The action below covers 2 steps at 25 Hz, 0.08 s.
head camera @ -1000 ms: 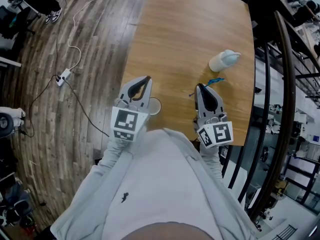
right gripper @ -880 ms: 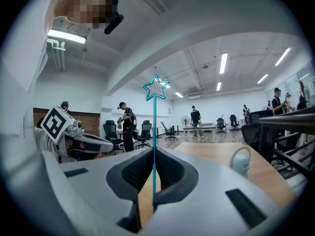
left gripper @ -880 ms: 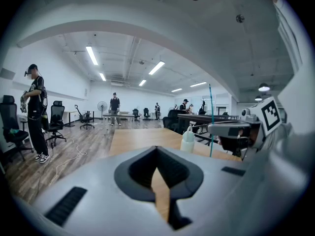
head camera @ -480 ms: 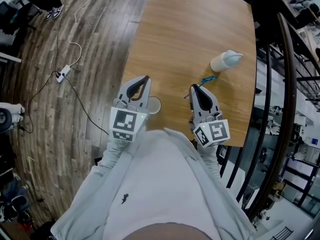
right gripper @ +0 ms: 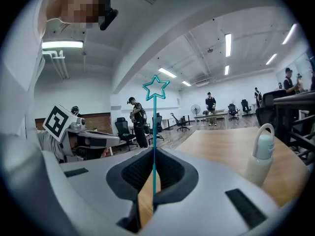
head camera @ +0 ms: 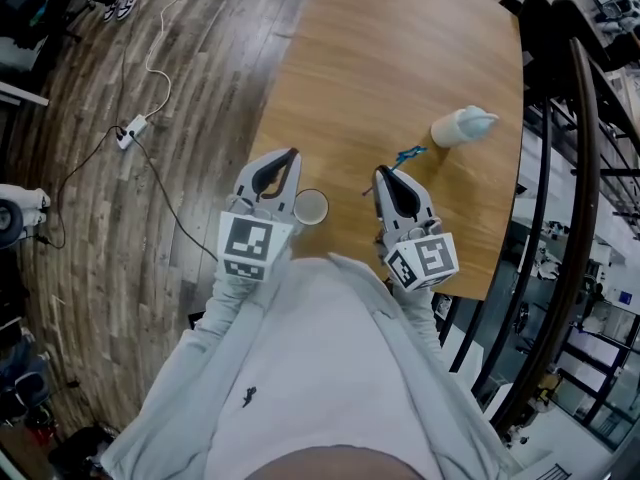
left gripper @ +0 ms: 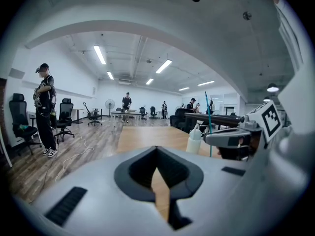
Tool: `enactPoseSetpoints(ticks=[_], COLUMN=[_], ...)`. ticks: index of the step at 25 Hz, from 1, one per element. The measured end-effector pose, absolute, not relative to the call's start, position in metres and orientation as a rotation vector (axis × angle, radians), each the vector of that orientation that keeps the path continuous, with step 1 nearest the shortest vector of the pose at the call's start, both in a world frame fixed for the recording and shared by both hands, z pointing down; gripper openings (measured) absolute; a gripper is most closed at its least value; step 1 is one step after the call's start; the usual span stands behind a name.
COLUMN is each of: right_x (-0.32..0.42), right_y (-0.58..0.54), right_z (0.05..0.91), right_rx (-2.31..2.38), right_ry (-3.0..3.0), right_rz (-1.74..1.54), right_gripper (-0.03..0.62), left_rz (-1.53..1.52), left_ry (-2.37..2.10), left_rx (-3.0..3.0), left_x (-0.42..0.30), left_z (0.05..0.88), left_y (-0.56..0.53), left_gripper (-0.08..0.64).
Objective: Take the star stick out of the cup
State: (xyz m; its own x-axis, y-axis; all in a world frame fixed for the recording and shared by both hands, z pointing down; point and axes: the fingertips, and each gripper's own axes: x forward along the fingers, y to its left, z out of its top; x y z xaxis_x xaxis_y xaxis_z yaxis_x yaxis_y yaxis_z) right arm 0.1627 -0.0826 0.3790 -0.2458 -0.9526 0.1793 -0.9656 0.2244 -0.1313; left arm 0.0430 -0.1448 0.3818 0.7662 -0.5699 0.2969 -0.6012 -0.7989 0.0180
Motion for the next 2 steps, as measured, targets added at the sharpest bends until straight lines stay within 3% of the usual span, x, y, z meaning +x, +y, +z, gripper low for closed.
enactPoseSetpoints(ticks=[2], right_x=[0.1625], right_y=[-0.0827], right_z=[0.3808], right_rx=[1.888], right_ry=[-2.415], right_rz=[0.344], right_gripper=[0.029], left_rz=[0.426], left_ry=[-0.954], left_rx=[2.843], left_x=[0.041], left_z=[0.3827], left_y=[-0.1452], left_gripper=[0.02])
